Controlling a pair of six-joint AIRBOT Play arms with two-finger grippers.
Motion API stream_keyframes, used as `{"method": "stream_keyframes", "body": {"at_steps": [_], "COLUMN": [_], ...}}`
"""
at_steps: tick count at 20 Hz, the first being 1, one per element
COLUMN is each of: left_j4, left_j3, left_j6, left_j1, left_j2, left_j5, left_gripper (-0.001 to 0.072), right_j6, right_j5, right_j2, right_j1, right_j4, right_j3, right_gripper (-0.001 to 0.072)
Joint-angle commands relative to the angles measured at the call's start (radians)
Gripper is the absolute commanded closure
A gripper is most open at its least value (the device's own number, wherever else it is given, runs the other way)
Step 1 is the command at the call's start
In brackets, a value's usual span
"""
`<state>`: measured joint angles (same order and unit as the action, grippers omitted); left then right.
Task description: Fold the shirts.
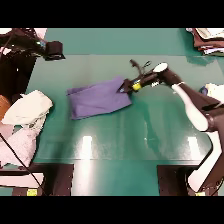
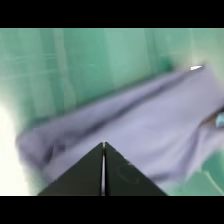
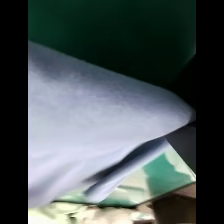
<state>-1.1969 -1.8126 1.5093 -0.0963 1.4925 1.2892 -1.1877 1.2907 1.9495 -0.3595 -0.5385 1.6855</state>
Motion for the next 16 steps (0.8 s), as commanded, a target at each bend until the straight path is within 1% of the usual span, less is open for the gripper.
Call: {"method": "stream_keyframes", "body": {"at_steps": [1, 3, 5, 7, 10, 13, 16], "left_j4": [-0.001, -0.001, -0.001, -0.001, -0.001, -0.001, -0.001], "left_j3": [0.000, 0.000, 0.000, 0.000, 0.000, 0.000, 0.000], "left_j6": [-0.016, -0.019, -0.018, -0.018, -0.017, -0.018, -0.017], "left_j1": [-0.088, -0.139, -0.185, -0.226, -0.280, -0.315, -0.324], "left_j2": [-0.001, -0.001, -0.001, -0.001, -0.001, -0.001, -0.001], "left_j5": [-0.002, -0.014, -0.031, -0.058, -0.105, -0.142, -0.160], "left_gripper": [0.0680, 0.0680, 0.0680, 0.0680, 0.0680, 0.0680, 0.0680], "right_j6": [-0.049, -0.069, -0.070, -0.069, -0.069, -0.069, -0.066], "right_j5": [0.003, 0.002, 0.000, -0.006, -0.008, -0.029, -0.064], "right_j2": [-0.130, -0.217, -0.287, -0.328, -0.341, -0.338, -0.338], "right_j1": [0.192, 0.351, 0.522, 0.679, 0.877, 1.010, 1.083], "right_j4": [-0.134, -0.214, -0.245, -0.249, -0.238, -0.224, -0.152], "right_j3": [0.010, 0.010, 0.010, 0.010, 0.010, 0.010, 0.014], "right_gripper": [0.0695, 0.0695, 0.0695, 0.0695, 0.0695, 0.0695, 0.0695]}}
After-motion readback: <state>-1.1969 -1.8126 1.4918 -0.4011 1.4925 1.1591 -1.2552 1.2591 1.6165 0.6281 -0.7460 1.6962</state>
